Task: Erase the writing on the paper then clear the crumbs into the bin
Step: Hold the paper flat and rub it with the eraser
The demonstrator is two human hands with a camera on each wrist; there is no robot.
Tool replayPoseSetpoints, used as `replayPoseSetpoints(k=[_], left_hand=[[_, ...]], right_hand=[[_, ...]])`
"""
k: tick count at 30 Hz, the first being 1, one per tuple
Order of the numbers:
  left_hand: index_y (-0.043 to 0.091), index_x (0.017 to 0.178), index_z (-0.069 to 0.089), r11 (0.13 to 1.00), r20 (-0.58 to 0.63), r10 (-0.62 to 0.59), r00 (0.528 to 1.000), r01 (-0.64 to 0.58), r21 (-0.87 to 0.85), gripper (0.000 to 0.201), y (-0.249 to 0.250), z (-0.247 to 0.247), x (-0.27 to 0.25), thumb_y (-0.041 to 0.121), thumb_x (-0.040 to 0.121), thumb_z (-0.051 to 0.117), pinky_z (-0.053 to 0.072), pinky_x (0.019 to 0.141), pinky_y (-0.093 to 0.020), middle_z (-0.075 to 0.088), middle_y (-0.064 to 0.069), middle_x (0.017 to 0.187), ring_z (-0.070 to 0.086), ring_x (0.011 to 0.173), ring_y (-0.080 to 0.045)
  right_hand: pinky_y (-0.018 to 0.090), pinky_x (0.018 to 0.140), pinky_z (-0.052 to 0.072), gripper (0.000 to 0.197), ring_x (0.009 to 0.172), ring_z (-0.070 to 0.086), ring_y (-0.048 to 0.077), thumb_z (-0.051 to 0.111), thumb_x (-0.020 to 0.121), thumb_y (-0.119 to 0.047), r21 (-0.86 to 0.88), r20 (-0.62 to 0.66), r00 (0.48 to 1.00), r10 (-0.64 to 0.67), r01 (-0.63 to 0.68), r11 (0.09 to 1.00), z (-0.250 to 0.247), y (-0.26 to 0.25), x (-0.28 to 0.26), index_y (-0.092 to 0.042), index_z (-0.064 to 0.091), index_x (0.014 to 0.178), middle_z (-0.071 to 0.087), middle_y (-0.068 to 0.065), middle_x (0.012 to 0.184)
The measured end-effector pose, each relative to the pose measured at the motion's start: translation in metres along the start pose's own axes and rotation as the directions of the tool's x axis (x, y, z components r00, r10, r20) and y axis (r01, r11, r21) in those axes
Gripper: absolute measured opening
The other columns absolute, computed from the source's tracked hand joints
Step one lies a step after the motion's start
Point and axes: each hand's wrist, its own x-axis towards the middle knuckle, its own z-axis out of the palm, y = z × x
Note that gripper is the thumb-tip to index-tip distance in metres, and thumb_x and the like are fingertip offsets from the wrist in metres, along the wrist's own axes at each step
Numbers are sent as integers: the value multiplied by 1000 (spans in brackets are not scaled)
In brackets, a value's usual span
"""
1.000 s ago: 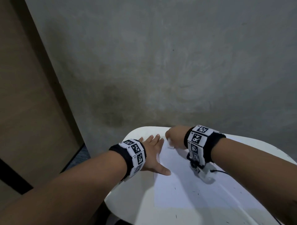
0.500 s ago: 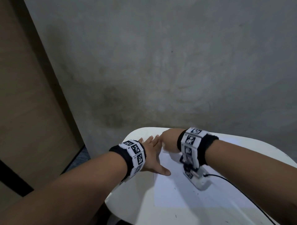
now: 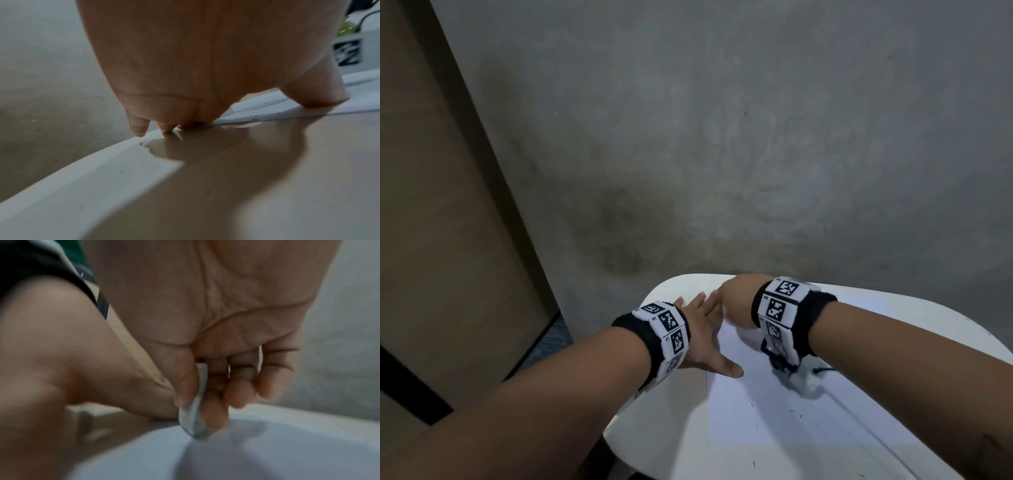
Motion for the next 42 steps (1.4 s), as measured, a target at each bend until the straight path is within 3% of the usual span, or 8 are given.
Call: replayPoseSetpoints(k=[2,6,10,16,27,32,36,42], left_hand=[[22,156,-18,1000,-9,3,1000,-3,-1,123,-1,1,1,85,74,50,-2,121,-51,-23,1,163,-15,151,-21],[20,155,-21,1000,2,-4,1000,4,-2,124,-1,0,-1,85,76,49,-2,122,-51,-26,1,162,-16,151,-20],[23,156,-18,1000,-7,4,1000,-4,-17,123,0,0,0,84,75,52,-3,121,-50,-24,1,163,-16,151,-21],[21,155,-21,1000,7,-3,1000,3,-6,125,-1,-1,0,85,75,51,-2,122,-51,-25,1,162,-15,151,-21],[22,154,-23,1000,-10,-5,1000,5,-24,127,0,0,1,84,74,53,-2,121,-51,-24,1,163,-15,151,-21],[21,154,-22,1000,11,-12,1000,12,-4,123,0,-3,-3,84,76,51,-3,122,-50,-26,1,162,-16,151,-20],[21,154,-23,1000,-6,-17,1000,17,-16,125,3,-4,-3,82,76,54,-3,122,-51,-23,-1,163,-15,151,-21],[23,158,-6,1000,4,-25,1000,25,12,114,5,-4,-7,81,78,51,-4,122,-49,-23,1,163,-18,151,-19]], right_hand=[[28,91,45,29,112,60,24,50,95,-19,18,20,999,-49,49,999,-2,5,-5,-10,61,121,63,4,124],[35,82,56,18,88,68,26,56,85,-20,28,-63,991,117,-115,993,-8,16,-4,-13,67,98,71,3,102],[31,91,46,29,113,61,24,51,94,-17,13,75,997,10,-11,1000,-10,-2,-12,-8,61,120,63,6,122],[29,67,50,14,75,64,23,56,84,-16,12,-25,997,74,-74,997,-12,7,-9,-13,66,93,67,2,85],[28,73,46,21,95,65,25,58,87,-20,32,21,1000,18,-19,999,-8,10,-15,-14,66,105,68,2,105],[29,71,55,4,71,64,24,60,77,-17,5,-80,988,131,-131,991,-6,27,-12,-15,63,79,71,1,85],[29,75,49,27,98,66,26,58,85,-19,55,7,1000,-23,23,998,-7,6,-25,-12,65,111,69,2,111],[31,79,48,25,98,65,25,57,89,-18,25,-15,1000,-12,12,1000,-11,-6,-36,-12,65,112,68,3,111]])
